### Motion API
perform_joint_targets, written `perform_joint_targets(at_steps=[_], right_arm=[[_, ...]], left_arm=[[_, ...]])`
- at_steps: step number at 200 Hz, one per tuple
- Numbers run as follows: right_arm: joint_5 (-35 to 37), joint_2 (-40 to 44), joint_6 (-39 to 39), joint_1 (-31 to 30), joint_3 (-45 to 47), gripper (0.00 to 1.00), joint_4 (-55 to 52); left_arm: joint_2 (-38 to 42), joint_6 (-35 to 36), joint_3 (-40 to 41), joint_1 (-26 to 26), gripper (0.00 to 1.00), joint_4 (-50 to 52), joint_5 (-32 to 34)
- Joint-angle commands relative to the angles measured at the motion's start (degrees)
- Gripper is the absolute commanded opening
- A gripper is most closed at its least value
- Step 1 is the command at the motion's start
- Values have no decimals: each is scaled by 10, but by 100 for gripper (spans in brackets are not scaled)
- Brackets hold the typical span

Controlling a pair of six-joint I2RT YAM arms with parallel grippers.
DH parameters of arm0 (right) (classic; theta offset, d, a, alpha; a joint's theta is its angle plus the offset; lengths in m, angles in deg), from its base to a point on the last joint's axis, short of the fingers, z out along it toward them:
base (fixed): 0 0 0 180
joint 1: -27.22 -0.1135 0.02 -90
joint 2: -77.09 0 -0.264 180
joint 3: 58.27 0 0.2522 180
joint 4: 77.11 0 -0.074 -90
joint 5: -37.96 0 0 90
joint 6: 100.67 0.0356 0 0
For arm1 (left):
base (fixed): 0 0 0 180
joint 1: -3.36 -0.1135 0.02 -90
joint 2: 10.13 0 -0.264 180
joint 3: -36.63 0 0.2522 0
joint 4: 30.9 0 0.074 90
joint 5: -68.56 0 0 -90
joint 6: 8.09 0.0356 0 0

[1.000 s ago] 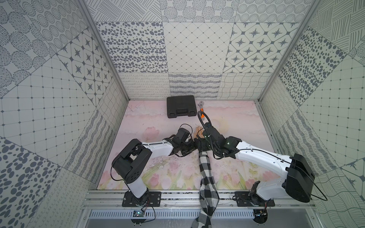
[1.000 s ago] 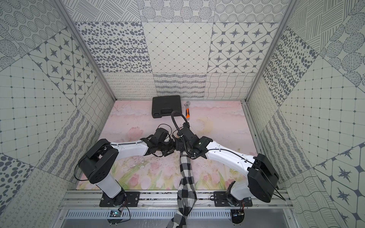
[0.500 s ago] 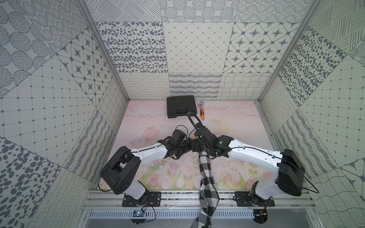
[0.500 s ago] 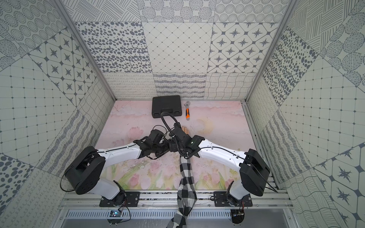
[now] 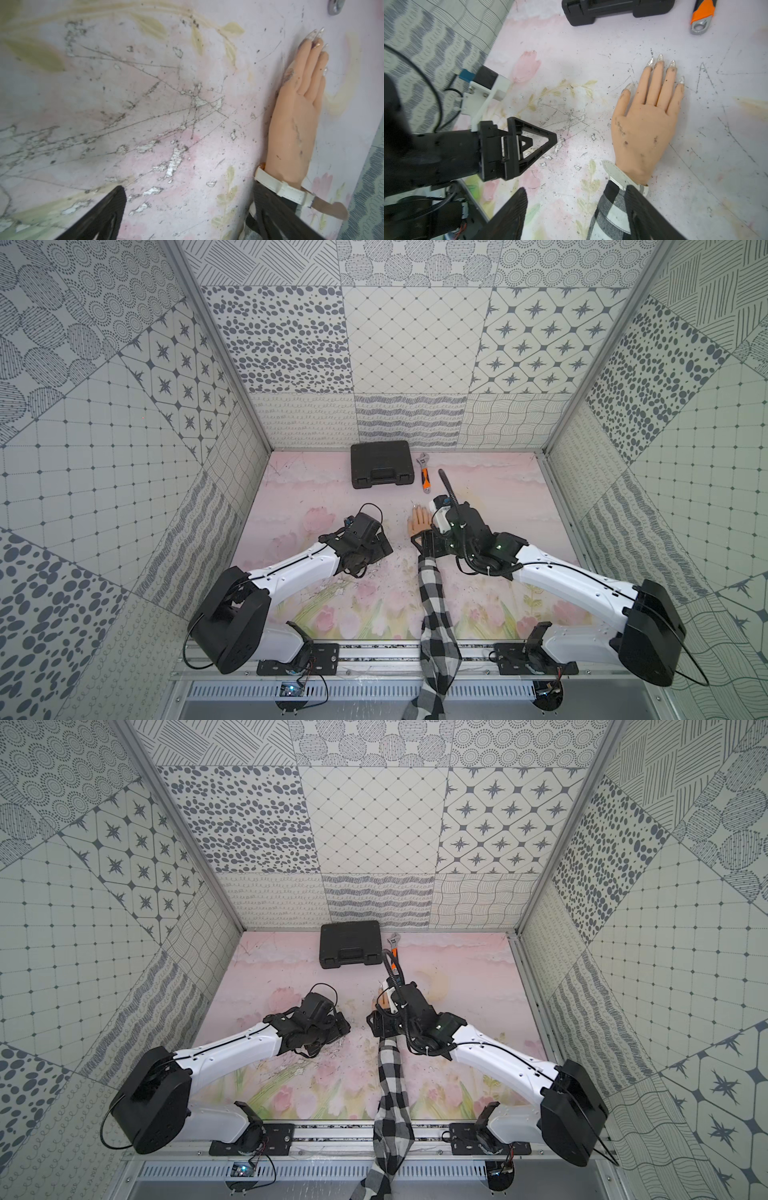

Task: Take off the watch
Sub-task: Untie the watch from the hand.

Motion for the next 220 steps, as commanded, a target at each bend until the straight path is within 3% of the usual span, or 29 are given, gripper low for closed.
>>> perform_joint_targets(at_steps=[1, 56, 118, 160, 220], right_arm=[[-83, 18, 16, 5, -4, 75, 69], [148, -70, -37, -5, -94, 78, -168], [324, -236, -39, -77, -241, 80, -320], [378, -320, -36, -96, -310, 75, -370], [400, -364, -38, -96, -320, 52, -384]], left_arm=[[-16, 26, -17, -6, 97, 85, 42], [3, 54, -33, -43, 98, 97, 41], [47, 64, -31, -81, 98, 110, 29], [53, 57, -23, -81, 98, 102, 17], [55, 57, -17, -80, 98, 93, 7]])
